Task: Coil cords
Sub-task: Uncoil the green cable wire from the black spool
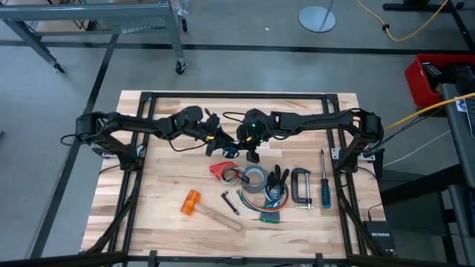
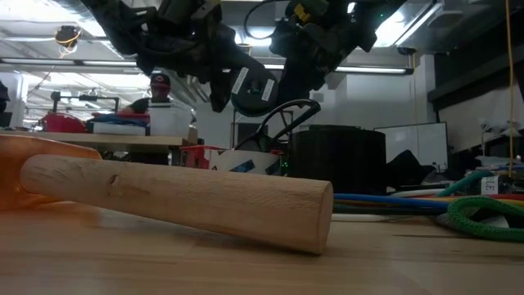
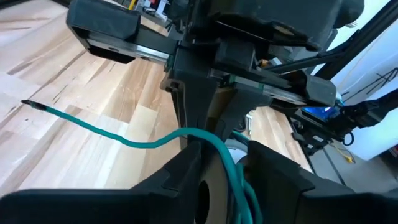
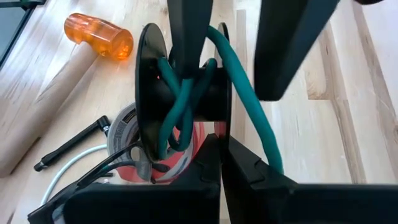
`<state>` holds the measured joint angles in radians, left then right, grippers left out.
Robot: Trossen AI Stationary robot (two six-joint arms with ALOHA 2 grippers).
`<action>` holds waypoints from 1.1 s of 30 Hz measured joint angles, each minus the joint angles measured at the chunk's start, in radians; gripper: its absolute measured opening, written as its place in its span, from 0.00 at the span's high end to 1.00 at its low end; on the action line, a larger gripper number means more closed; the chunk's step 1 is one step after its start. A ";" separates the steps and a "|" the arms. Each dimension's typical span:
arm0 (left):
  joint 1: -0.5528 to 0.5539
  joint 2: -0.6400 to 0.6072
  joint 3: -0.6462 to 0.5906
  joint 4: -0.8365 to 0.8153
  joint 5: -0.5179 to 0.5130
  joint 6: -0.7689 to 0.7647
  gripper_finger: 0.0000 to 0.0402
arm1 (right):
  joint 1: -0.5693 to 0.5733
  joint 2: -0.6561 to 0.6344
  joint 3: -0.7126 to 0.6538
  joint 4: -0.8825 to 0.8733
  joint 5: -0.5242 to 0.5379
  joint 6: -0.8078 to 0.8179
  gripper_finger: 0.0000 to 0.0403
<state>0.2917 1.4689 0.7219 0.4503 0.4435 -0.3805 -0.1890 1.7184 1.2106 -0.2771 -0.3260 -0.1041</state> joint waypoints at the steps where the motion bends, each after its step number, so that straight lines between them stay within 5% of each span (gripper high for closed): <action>1: -0.003 0.000 0.000 0.001 0.000 0.001 0.73 | 0.000 0.000 0.000 0.000 0.000 0.001 1.00; 9: -0.002 0.000 0.000 0.001 -0.003 0.003 0.98 | 0.000 0.000 0.000 -0.004 0.000 0.003 1.00; 25: 0.073 -0.037 0.000 -0.019 0.003 -0.006 0.99 | -0.001 0.001 0.001 -0.049 0.001 0.002 1.00; 33: 0.129 -0.157 0.000 -0.255 0.014 -0.003 1.00 | -0.001 0.001 0.001 -0.030 0.118 0.001 1.00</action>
<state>0.4202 1.3116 0.7219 0.1948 0.4571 -0.3837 -0.1898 1.7195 1.2114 -0.3076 -0.2078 -0.1029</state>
